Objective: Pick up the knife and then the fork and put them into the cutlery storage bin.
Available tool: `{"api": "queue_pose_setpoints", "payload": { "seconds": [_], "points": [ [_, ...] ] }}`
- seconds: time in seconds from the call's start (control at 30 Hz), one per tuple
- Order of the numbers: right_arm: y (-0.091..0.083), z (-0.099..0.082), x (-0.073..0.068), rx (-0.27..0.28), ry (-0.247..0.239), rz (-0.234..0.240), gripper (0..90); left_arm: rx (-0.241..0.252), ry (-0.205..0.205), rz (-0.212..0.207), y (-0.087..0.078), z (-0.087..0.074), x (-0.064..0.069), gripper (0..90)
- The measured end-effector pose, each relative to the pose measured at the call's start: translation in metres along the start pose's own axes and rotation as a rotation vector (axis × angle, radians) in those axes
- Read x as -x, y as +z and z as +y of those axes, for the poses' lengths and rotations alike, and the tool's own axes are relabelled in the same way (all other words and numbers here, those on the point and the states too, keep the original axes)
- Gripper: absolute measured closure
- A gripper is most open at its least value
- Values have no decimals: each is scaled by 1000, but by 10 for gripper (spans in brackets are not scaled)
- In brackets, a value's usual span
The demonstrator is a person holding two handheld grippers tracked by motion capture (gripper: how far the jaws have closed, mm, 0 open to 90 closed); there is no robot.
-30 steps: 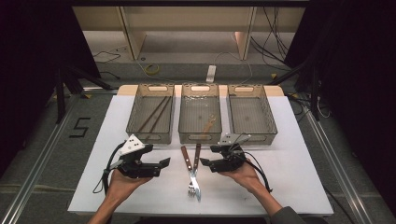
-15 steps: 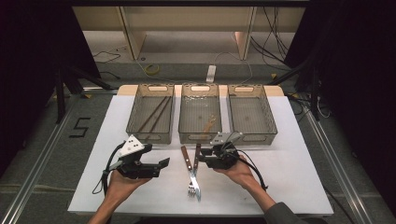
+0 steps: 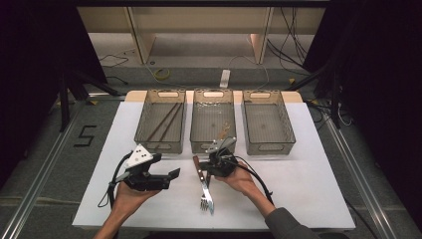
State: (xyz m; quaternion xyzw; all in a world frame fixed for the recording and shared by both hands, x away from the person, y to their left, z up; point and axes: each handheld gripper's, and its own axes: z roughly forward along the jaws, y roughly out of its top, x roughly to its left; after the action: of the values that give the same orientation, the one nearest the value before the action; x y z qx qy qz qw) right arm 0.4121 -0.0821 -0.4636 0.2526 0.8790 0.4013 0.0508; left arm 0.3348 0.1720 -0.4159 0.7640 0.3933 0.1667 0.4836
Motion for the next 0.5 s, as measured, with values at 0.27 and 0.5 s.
{"api": "queue_pose_setpoints", "payload": {
  "seconds": [0.27,0.5],
  "points": [
    [14,4,0,-34,-2,13,900,3,-18,-10,0,0,-1,155],
    [25,8,-1,-67,-7,23,900,6,-22,-12,-1,0,-1,156]
  ]
}}
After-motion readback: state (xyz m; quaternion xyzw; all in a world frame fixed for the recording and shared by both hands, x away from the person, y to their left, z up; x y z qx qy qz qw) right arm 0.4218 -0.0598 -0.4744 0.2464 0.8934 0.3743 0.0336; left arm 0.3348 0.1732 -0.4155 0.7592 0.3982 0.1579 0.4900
